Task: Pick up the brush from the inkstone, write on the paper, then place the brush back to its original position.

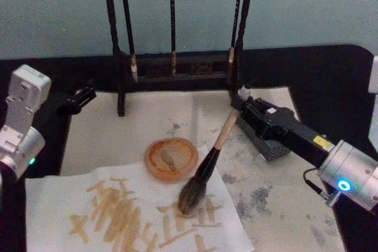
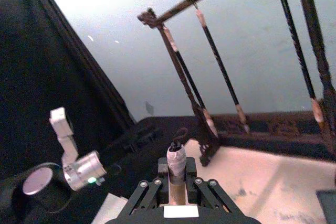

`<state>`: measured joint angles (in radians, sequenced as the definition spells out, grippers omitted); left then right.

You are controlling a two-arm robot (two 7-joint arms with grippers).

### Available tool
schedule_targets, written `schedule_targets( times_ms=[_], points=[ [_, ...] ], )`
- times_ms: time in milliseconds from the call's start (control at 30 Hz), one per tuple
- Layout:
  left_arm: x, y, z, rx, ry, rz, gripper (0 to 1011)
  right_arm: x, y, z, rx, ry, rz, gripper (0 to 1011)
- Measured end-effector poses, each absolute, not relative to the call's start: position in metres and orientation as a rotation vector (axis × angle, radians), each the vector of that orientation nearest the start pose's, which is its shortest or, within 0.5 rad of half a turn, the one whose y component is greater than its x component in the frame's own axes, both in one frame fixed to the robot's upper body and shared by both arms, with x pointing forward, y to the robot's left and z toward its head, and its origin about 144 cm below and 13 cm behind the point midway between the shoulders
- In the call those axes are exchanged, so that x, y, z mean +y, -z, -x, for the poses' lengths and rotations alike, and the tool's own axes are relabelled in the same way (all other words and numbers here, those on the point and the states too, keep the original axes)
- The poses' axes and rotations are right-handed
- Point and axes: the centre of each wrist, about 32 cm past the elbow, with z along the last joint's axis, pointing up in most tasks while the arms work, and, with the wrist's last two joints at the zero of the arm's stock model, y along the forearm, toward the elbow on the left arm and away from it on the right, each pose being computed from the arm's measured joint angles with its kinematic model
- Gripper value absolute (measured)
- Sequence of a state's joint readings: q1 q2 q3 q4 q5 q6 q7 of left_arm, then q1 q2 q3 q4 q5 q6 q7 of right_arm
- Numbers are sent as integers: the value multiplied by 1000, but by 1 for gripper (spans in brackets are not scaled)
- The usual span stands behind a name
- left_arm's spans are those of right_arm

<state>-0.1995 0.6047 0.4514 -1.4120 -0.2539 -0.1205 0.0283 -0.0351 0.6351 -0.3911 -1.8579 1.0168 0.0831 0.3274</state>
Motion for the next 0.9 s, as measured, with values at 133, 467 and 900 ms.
schedule_targets(
  times_ms=[133,467,900],
  points=[
    [310,-1140,-489,-285,-1248,-304,1002,-251,-1196,-416,405,716,-239,192],
    [310,-1140,-489,-285,-1248,-305,1002,-235,-1215,-424,369,654,-307,192],
    [310,-1140,-489,-285,-1248,-305,1002,-227,-1210,-457,398,675,-366,192]
  ],
)
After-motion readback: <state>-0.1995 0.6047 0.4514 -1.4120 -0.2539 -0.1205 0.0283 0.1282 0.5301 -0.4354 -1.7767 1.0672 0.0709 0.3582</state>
